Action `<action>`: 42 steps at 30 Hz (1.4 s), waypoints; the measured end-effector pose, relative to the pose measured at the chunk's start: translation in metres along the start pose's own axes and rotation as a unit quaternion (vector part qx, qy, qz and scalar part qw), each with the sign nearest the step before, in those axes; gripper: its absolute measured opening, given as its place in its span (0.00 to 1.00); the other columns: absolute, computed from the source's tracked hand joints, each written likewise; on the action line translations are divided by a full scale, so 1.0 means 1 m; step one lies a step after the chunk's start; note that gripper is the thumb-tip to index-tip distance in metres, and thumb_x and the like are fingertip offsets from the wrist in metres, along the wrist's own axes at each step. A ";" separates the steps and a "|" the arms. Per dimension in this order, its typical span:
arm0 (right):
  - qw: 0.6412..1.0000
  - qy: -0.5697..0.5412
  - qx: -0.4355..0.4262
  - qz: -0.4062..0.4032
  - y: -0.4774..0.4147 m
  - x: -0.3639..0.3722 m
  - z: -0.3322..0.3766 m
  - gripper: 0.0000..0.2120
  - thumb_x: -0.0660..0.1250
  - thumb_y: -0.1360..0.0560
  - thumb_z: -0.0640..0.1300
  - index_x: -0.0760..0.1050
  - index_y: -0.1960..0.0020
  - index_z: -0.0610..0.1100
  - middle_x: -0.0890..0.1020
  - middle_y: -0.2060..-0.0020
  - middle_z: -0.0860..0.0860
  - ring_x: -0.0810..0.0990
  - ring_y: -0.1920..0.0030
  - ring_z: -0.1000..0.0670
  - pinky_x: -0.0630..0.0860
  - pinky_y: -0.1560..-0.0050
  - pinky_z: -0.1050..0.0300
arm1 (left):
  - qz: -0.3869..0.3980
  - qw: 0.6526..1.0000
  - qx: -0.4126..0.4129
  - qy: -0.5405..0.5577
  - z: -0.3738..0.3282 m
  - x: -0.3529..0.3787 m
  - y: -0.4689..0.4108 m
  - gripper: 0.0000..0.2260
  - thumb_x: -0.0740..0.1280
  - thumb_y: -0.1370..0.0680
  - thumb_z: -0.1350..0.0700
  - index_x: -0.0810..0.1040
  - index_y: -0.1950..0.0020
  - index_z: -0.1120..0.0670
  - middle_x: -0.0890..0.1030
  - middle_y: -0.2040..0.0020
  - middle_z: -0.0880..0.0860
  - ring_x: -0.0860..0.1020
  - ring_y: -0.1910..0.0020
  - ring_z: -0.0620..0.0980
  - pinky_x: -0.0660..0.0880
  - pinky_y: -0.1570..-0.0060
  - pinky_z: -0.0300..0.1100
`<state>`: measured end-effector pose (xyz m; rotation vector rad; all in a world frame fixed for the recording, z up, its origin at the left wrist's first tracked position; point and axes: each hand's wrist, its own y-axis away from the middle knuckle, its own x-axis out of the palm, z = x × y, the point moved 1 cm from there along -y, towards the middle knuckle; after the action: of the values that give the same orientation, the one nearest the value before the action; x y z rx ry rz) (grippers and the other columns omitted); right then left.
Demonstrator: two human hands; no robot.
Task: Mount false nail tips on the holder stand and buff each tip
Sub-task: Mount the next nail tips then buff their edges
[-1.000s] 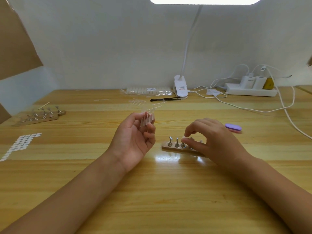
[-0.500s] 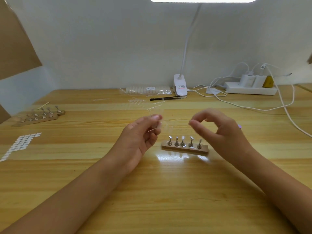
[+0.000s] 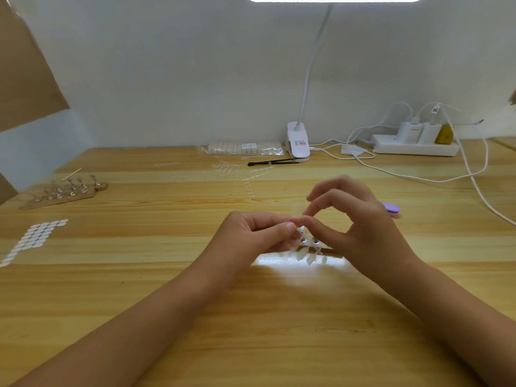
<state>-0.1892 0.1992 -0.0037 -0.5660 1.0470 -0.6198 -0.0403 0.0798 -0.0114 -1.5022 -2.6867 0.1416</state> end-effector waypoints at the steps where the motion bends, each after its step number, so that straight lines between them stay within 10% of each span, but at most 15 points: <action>1: 0.997 0.063 -0.047 -0.018 0.001 0.000 0.001 0.13 0.68 0.25 0.54 0.81 0.56 0.44 0.79 0.51 0.53 0.77 0.47 0.51 0.71 0.43 0.55 | 0.000 1.000 -0.005 0.007 0.000 0.000 0.000 0.11 0.72 0.30 0.51 0.87 0.50 0.51 0.87 0.56 0.53 0.85 0.55 0.46 0.79 0.54 0.33; 7: 0.978 0.164 -0.121 -0.041 -0.001 0.003 0.009 0.13 0.66 0.24 0.53 0.82 0.57 0.45 0.81 0.50 0.50 0.75 0.47 0.50 0.65 0.43 0.54 | 0.000 0.998 -0.021 0.059 0.001 -0.001 -0.002 0.10 0.72 0.29 0.53 0.88 0.51 0.53 0.87 0.55 0.54 0.85 0.53 0.49 0.79 0.52 0.35; 10: 0.999 -0.023 0.007 -0.021 -0.003 0.001 0.010 0.12 0.69 0.27 0.55 0.81 0.58 0.46 0.79 0.52 0.57 0.76 0.46 0.53 0.70 0.41 0.55 | 0.007 0.999 -0.005 0.045 -0.001 -0.001 0.000 0.11 0.71 0.28 0.52 0.87 0.50 0.53 0.87 0.55 0.55 0.85 0.54 0.48 0.79 0.53 0.35; 14: 0.932 -0.291 0.210 0.049 -0.008 -0.004 0.006 0.11 0.71 0.35 0.58 0.82 0.61 0.51 0.82 0.54 0.59 0.81 0.51 0.48 0.76 0.42 0.38 | 0.023 0.999 0.037 0.012 -0.006 0.000 0.002 0.12 0.69 0.26 0.52 0.86 0.46 0.54 0.87 0.56 0.53 0.85 0.53 0.48 0.79 0.54 0.35; 29: 0.966 -0.230 0.119 0.026 -0.006 -0.004 0.003 0.14 0.69 0.31 0.54 0.84 0.57 0.43 0.81 0.57 0.53 0.81 0.51 0.52 0.78 0.48 0.58 | 0.028 0.998 0.060 -0.001 -0.006 0.001 0.002 0.12 0.68 0.27 0.54 0.85 0.48 0.56 0.86 0.57 0.53 0.84 0.56 0.46 0.78 0.56 0.33; 42: 0.935 -0.276 0.207 0.085 -0.006 -0.007 0.006 0.15 0.68 0.31 0.56 0.85 0.55 0.47 0.82 0.52 0.54 0.81 0.49 0.45 0.78 0.49 0.41 | 0.040 0.996 0.081 -0.018 -0.007 -0.004 0.002 0.08 0.69 0.25 0.52 0.87 0.52 0.52 0.85 0.59 0.50 0.83 0.58 0.44 0.77 0.58 0.33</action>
<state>-0.1875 0.2004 0.0073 -0.2456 0.4082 -0.4686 -0.0355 0.0778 -0.0044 -1.5717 -2.5703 0.3850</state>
